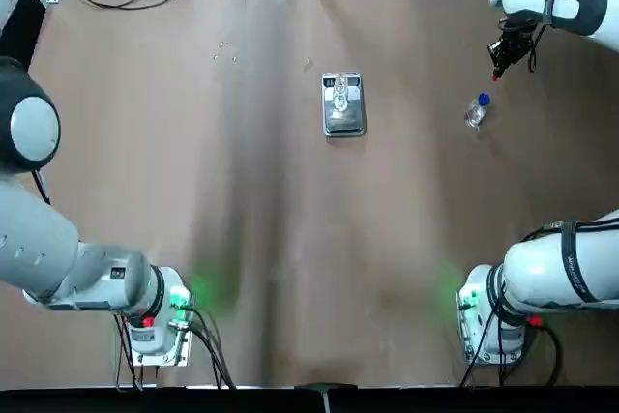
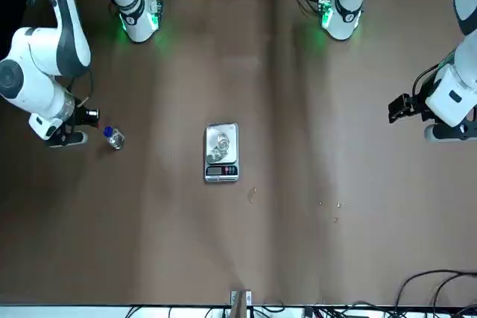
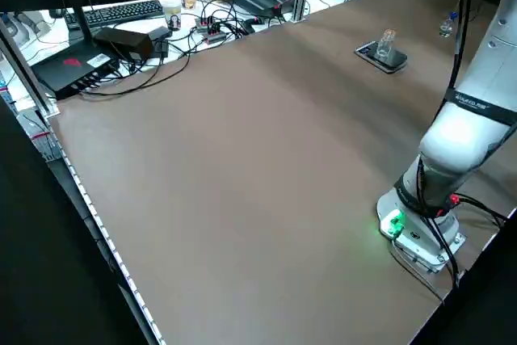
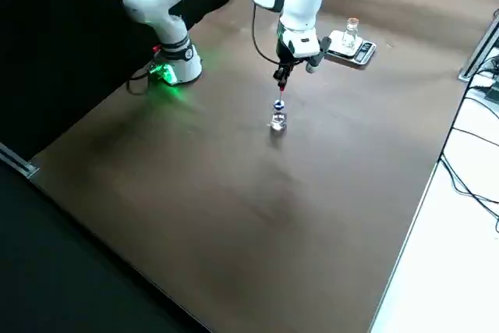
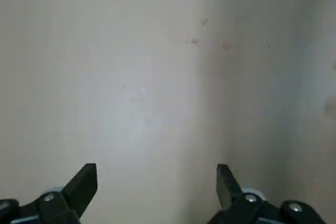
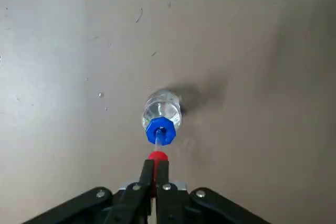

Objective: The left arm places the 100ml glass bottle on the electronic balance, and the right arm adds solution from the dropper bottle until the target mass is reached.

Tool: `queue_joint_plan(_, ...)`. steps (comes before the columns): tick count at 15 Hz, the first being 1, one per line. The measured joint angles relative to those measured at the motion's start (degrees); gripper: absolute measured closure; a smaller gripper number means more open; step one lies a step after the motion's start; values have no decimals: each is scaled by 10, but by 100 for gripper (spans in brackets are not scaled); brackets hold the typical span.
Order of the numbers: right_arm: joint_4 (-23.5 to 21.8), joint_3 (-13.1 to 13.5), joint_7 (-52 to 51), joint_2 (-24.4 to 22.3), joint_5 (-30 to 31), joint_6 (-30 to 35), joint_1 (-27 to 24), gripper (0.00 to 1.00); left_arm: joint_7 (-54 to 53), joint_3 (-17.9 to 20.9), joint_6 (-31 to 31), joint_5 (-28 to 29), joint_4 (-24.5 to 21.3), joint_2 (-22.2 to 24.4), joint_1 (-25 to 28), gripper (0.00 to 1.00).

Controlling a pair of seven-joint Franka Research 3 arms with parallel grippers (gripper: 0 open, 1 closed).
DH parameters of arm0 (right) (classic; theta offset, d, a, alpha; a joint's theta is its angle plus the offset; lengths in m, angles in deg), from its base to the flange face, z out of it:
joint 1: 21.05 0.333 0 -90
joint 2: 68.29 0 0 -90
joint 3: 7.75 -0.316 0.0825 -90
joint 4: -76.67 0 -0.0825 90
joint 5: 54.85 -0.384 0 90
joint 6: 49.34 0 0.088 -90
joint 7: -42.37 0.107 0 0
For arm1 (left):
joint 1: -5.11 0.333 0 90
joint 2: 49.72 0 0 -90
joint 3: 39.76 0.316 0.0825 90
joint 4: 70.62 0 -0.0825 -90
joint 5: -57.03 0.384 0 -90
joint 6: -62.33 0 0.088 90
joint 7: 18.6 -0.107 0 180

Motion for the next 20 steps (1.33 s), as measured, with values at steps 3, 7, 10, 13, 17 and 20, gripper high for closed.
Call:
queue_joint_plan(3, 0, 0, 0, 0, 0, 0, 0, 95, 0, 0, 0, 0, 0, 0, 0, 0)
queue_joint_plan(7, 0, 0, 0, 0, 7, 0, 0, 95, 0, 0, 0, 0, 0, 0, 0, 0)
queue_joint_plan(10, 0, 0, 0, 0, 13, 0, 0, 95, 0, 0, 0, 0, 0, 0, 0, 0)
queue_joint_plan(13, -1, 0, 0, 0, 13, 0, 0, 95, 0, 0, 0, 0, 0, 0, 0, 0)
queue_joint_plan(17, -1, 1, 0, 0, 14, 0, 0, 95, 0, 0, 0, 0, 0, 0, 0, 0)
queue_joint_plan(20, -1, 1, 0, 0, 16, 0, 0, 95, 0, 0, 0, 0, 0, 0, 0, 0)
